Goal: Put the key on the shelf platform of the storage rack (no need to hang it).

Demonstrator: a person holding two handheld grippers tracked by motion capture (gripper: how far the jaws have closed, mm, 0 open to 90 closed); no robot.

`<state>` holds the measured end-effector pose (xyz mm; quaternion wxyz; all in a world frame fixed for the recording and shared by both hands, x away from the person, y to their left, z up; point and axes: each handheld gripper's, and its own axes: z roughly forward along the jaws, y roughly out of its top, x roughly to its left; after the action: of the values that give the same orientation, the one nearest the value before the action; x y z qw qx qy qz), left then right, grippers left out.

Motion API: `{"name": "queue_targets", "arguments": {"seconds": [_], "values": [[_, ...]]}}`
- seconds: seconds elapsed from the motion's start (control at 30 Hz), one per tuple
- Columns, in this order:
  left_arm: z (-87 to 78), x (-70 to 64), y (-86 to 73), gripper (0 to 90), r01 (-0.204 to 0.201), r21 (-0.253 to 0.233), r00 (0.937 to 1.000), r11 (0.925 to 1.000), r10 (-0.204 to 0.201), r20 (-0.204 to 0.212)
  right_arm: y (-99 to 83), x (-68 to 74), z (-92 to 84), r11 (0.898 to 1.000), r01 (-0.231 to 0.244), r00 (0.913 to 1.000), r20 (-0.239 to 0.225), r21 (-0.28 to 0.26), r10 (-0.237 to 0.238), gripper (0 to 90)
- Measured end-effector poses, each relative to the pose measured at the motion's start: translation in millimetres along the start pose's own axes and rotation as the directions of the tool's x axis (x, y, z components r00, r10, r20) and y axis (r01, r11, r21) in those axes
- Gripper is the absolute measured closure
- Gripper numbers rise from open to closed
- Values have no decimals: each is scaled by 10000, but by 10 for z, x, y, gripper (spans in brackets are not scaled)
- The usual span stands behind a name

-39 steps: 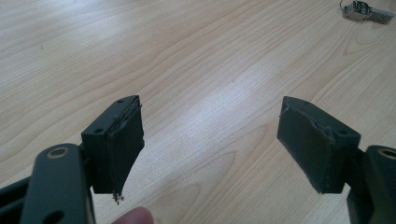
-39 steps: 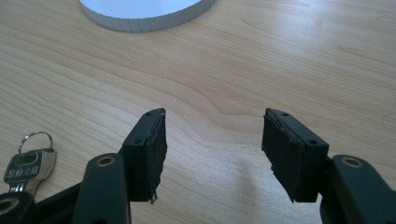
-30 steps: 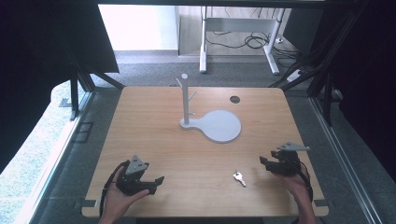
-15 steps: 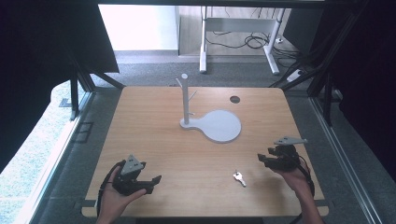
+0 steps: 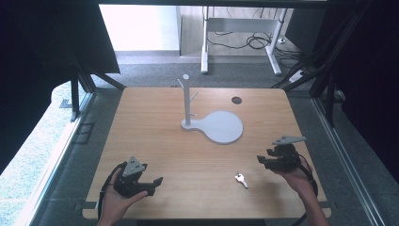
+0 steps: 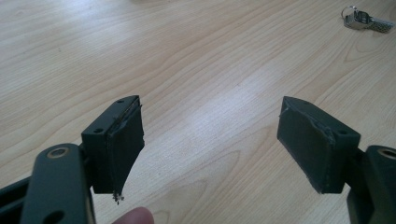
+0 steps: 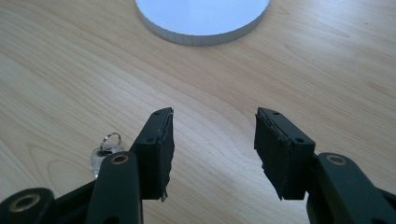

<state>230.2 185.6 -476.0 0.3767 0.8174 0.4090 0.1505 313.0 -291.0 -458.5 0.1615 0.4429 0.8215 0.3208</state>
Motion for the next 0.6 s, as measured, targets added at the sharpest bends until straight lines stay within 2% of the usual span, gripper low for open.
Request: {"name": "queue_targets", "arguments": {"seconds": [0.6], "values": [[2,5,-7,231,17,5,10000,10000,-17,66,102,181,162,9979,404,9981,-485,504,-379,486]]}}
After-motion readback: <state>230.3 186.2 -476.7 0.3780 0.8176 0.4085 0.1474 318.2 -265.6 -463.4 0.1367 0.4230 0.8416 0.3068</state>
